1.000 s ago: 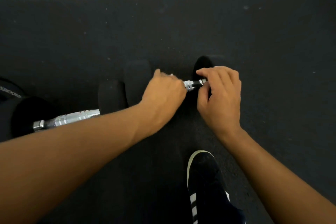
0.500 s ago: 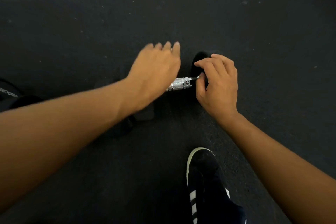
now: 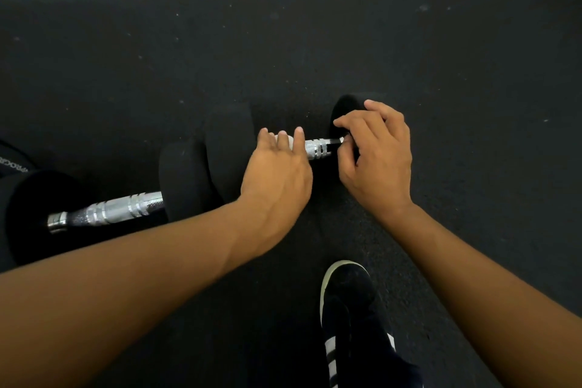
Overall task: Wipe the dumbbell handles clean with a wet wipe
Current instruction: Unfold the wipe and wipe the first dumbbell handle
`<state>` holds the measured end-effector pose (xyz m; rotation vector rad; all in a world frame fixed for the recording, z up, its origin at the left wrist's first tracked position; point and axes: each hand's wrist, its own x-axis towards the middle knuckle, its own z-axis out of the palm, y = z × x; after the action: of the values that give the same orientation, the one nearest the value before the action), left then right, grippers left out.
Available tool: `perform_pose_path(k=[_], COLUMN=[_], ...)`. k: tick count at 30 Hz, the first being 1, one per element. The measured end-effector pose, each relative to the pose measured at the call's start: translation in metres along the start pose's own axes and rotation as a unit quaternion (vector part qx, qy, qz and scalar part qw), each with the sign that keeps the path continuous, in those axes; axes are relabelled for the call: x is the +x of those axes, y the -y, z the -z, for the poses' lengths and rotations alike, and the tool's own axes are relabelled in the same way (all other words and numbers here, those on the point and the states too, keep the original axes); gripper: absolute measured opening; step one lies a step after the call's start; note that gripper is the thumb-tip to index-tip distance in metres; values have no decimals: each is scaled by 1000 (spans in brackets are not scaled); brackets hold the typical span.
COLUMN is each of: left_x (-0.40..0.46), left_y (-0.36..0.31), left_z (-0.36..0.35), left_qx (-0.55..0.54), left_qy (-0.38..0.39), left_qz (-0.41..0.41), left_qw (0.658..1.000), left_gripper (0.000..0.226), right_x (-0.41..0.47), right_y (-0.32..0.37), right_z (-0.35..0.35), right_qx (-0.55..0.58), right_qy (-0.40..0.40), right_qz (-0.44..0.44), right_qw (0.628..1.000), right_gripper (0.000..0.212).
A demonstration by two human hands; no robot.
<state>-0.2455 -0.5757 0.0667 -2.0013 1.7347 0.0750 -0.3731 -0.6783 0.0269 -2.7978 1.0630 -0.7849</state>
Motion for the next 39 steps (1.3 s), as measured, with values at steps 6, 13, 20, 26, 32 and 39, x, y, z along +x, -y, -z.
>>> perform_pose_path(k=[6, 13, 20, 26, 32, 39], left_x=[27, 7, 19, 26, 32, 31], left_y=[37, -14, -26, -7, -18, -19], left_z=[6, -16, -22, 5, -10, -11], left_qx=[33, -30, -124, -105, -144, -129], left_qy=[-41, -20, -82, 47, -84, -51], left_qz=[78, 10, -100, 95, -37, 13], left_qw=[996, 999, 984, 989, 985, 990], left_gripper=[58, 60, 67, 50, 69, 49], right_x=[2, 2, 2, 2, 0, -1], right_y=[0, 1, 0, -1, -1, -6], right_z=[-1, -4, -4, -3, -4, -5], right_qx=[-3, -16, -11, -9, -1, -13], right_qy=[-5, -24, -25, -14, -28, -15], right_qz=[4, 11, 6, 11, 11, 32], right_qw=[1000, 1000, 1000, 1000, 1000, 999], right_gripper=[24, 23, 23, 25, 23, 24])
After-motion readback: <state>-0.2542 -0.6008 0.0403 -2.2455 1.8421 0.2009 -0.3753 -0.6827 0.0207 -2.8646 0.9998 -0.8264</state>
